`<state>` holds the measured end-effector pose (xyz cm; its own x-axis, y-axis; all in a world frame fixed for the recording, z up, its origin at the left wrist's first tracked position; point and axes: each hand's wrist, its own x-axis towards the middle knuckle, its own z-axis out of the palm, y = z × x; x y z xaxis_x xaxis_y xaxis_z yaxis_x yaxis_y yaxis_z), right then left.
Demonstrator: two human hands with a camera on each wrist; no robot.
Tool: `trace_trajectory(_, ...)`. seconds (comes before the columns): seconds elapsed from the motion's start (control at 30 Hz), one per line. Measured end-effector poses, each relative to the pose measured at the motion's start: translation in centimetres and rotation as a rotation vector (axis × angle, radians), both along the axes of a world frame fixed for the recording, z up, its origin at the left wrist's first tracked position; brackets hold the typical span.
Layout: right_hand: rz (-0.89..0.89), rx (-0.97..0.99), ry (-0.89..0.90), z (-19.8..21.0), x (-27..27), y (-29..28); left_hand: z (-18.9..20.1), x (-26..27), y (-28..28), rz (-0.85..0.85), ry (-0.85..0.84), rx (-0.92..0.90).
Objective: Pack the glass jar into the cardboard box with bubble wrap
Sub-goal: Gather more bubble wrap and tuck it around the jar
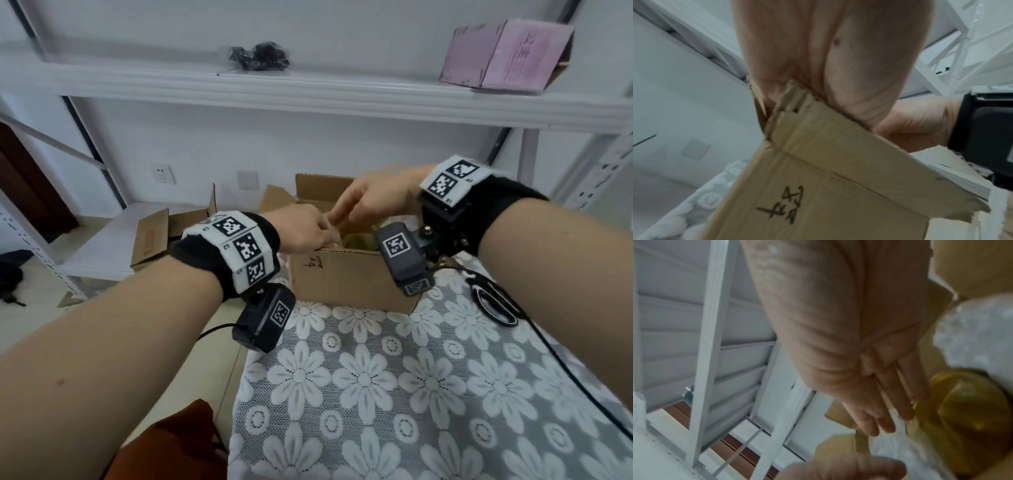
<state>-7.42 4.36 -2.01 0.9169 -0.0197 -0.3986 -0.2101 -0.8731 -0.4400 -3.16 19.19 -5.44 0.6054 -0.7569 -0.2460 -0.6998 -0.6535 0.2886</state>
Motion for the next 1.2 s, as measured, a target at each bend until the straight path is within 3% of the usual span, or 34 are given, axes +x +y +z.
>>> trace_trajectory(0.2, 0.052, -0.442, 0.082, 0.2, -4.1, -4.0, 0.1, -3.1, -3.8, -0.061, -0.046, -0.001)
trace_trajectory(0.47, 0.141, -0.583, 0.124, -1.8, -5.3, -4.4, -0.7, -5.7, -7.5, -0.136, -0.039, 0.059)
trace_trajectory(0.67, 0.284, -0.59, 0.152, -3.8, -4.1, -4.7, -1.6, -5.4, -7.9, -0.085, 0.022, 0.137)
trace_trajectory(0.77, 0.16, -0.515, 0.135, -3.4, -4.7, -4.5, -2.1, -5.4, -8.0, -0.084, 0.008, 0.117)
trace_trajectory(0.83, 0.119, -0.498, 0.034, -2.9, -5.0, -4.6, -2.3, -5.4, -7.7, -0.082, -0.065, 0.011)
trace_trajectory(0.9, 0.047, -0.504, -0.091, -2.8, -5.0, -5.4, -2.3, -5.0, -7.1, -0.028, -0.245, -0.101)
trace_trajectory(0.97, 0.002, -0.538, -0.109, -3.1, -4.7, -5.9, -2.0, -4.4, -6.3, 0.103, -0.348, -0.031)
trace_trajectory(1.03, -0.006, -0.542, -0.053, -3.5, -4.4, -6.1, -1.8, -3.8, -5.6, 0.171, -0.271, 0.075)
trace_trajectory(1.2, 0.007, -0.478, 0.041, -3.6, -3.9, -5.9, -2.3, -2.7, -5.0, 0.161, -0.052, 0.185)
